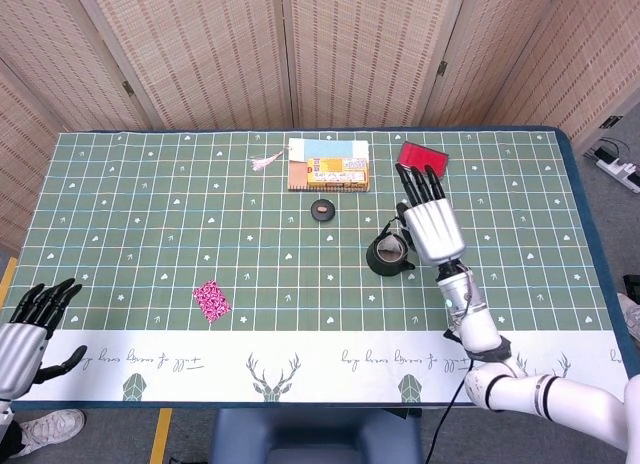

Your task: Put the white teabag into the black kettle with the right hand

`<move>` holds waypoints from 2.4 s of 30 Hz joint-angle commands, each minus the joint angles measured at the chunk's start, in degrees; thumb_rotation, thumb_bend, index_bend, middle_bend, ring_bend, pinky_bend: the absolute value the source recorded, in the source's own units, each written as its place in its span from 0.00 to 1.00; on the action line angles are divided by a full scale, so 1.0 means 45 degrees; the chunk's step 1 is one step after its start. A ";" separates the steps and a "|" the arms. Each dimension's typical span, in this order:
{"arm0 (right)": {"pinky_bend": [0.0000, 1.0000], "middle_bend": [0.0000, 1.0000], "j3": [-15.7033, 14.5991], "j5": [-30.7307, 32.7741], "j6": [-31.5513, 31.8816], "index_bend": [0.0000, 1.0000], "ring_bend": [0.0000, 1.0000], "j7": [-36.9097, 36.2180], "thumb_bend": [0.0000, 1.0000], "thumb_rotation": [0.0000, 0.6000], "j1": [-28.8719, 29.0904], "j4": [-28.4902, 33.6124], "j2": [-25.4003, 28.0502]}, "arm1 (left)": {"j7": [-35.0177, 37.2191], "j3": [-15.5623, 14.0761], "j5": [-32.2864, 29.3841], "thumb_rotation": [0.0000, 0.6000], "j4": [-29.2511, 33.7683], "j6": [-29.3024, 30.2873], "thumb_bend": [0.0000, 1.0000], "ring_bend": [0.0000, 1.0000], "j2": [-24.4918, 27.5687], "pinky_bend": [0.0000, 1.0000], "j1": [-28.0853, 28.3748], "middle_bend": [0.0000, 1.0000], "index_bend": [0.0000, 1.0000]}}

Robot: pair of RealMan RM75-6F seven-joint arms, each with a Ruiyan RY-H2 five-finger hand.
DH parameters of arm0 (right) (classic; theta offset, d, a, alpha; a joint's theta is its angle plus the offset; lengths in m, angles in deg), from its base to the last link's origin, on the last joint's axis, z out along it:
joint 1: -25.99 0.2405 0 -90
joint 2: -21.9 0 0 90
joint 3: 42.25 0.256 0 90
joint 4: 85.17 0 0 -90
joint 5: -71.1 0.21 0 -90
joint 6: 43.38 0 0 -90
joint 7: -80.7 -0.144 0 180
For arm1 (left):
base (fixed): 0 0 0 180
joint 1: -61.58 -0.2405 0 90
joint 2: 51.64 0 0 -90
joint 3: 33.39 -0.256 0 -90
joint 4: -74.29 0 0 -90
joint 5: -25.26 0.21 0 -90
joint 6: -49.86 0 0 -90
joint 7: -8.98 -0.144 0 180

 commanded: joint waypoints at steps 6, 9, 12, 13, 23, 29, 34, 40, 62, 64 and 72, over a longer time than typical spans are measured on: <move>0.00 0.02 -0.0016 -0.0018 0.0282 0.65 0.00 0.0000 0.43 1.00 -0.0360 0.0544 0.0640 | -0.0217 0.0001 -0.0019 1.00 0.0038 -0.0013 0.28 0.07 -0.0059 0.04 -0.0009 0.00 0.00; 0.00 0.02 -0.0123 0.0055 0.0190 0.65 0.00 -0.0093 0.43 1.00 -0.0450 0.0365 0.0647 | -0.0308 -0.0007 -0.0015 1.00 0.0055 -0.0039 0.28 0.07 -0.0081 0.04 -0.0004 0.00 0.00; 0.00 0.02 -0.0251 0.0069 0.0063 0.65 0.00 -0.0297 0.43 1.00 -0.0509 0.0006 0.0522 | -0.0387 -0.0008 -0.0022 1.00 0.0063 -0.0053 0.28 0.07 -0.0101 0.04 -0.0004 0.00 0.00; 0.00 0.02 -0.0282 0.0078 0.0015 0.65 0.00 -0.0371 0.43 1.00 -0.0519 -0.0128 0.0469 | -0.0410 -0.0002 -0.0038 1.00 0.0064 -0.0064 0.28 0.07 -0.0107 0.04 -0.0002 0.00 0.00; 0.00 0.02 -0.0195 0.0226 -0.0374 0.65 0.00 -0.0686 0.43 1.00 -0.0314 -0.1399 -0.0167 | -0.0398 0.0048 -0.0162 1.00 0.0060 -0.0120 0.28 0.07 -0.0108 0.04 0.0011 0.00 0.00; 0.00 0.02 -0.0239 0.0278 -0.0414 0.65 0.00 -0.0847 0.43 1.00 -0.0411 -0.1675 -0.0256 | -0.0459 0.0016 -0.0095 1.00 0.0065 -0.0112 0.28 0.07 -0.0134 0.04 0.0008 0.00 0.00; 0.00 0.02 -0.0526 0.0088 -0.0452 0.65 0.00 -0.1389 0.43 1.00 -0.0695 -0.1980 -0.0195 | -0.0595 0.0012 -0.0074 1.00 0.0089 -0.0082 0.28 0.07 -0.0176 0.04 -0.0009 0.00 0.00; 0.00 0.02 -0.1020 -0.0074 -0.0729 0.65 0.00 -0.2509 0.43 1.00 -0.1147 -0.3195 -0.0575 | -0.0788 0.0015 -0.0147 1.00 0.0115 -0.0204 0.28 0.07 -0.0224 0.04 0.0015 0.00 0.00; 0.00 0.00 -0.1116 -0.0198 -0.2122 0.50 0.00 -0.3753 0.43 1.00 -0.1131 -0.6173 -0.2244 | -0.0544 0.0059 -0.0223 1.00 0.0065 -0.0232 0.28 0.07 -0.0176 0.04 0.0045 0.00 0.00; 0.00 0.00 -0.1029 0.0120 -0.2355 0.39 0.00 -0.3416 0.43 1.00 -0.1169 -0.6003 -0.2153 | -0.0571 0.0056 -0.0219 1.00 0.0064 -0.0232 0.28 0.07 -0.0186 0.04 0.0043 0.00 0.00; 0.00 0.00 -0.0884 0.0705 -0.2895 0.04 0.00 -0.2890 0.43 1.00 -0.1212 -0.5722 -0.1986 | -0.0715 0.0073 -0.0277 1.00 0.0078 -0.0287 0.28 0.07 -0.0222 0.04 0.0054 0.00 0.00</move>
